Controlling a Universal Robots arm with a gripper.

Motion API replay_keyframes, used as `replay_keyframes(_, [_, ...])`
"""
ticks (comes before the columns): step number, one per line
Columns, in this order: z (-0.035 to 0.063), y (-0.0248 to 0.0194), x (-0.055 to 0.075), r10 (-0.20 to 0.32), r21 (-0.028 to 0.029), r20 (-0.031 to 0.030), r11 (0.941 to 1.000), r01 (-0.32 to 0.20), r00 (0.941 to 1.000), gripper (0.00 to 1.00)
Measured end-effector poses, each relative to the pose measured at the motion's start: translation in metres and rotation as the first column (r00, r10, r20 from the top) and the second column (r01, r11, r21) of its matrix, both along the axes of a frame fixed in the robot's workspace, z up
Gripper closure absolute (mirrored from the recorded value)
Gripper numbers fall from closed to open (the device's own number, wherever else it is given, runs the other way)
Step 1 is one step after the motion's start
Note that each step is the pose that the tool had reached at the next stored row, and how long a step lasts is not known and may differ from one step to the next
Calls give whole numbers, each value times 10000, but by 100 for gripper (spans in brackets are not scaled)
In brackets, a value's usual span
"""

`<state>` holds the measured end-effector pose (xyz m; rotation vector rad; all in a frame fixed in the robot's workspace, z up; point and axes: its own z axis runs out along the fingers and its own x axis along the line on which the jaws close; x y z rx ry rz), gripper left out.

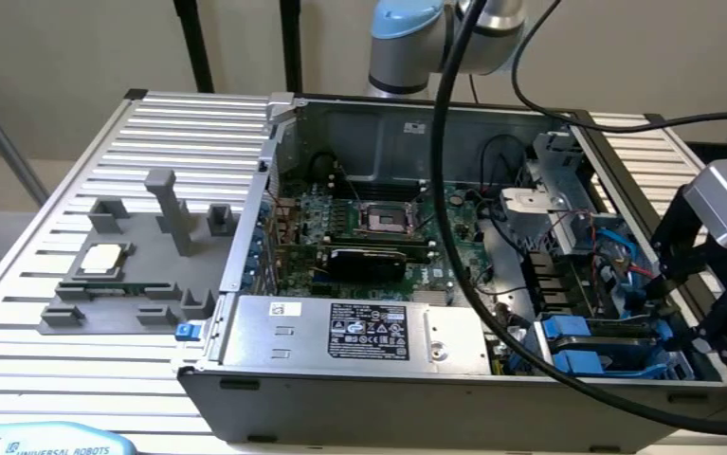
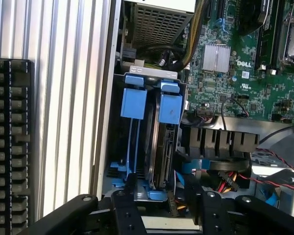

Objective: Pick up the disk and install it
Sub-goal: 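Insert the first disk wire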

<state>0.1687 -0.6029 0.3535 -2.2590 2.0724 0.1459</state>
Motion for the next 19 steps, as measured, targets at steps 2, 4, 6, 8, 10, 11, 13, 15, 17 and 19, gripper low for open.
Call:
replay_keyframes(2, [0,0,0,82,16,-1,10000,-82,10000,49])
replay_keyframes(4, [-3,0,1,192,33,0,9998,-192,9998,58])
replay_keyframes(6, [-5,-1,1,319,42,1,9995,-319,9995,58])
replay_keyframes(8, [-10,-1,1,444,46,1,9990,-444,9990,65])
replay_keyframes(10, [-18,-1,1,569,53,4,9984,-569,9984,65])
replay_keyframes(11, [-22,-1,1,629,59,6,9980,-629,9980,65])
replay_keyframes(13, [-29,-1,1,723,76,14,9974,-723,9974,65])
replay_keyframes(15, [-35,0,1,775,111,27,9969,-776,9970,65])
replay_keyframes(17, [-39,1,2,805,154,41,9966,-806,9967,65])
replay_keyframes(19, [-45,1,1,831,192,55,9963,-832,9965,67])
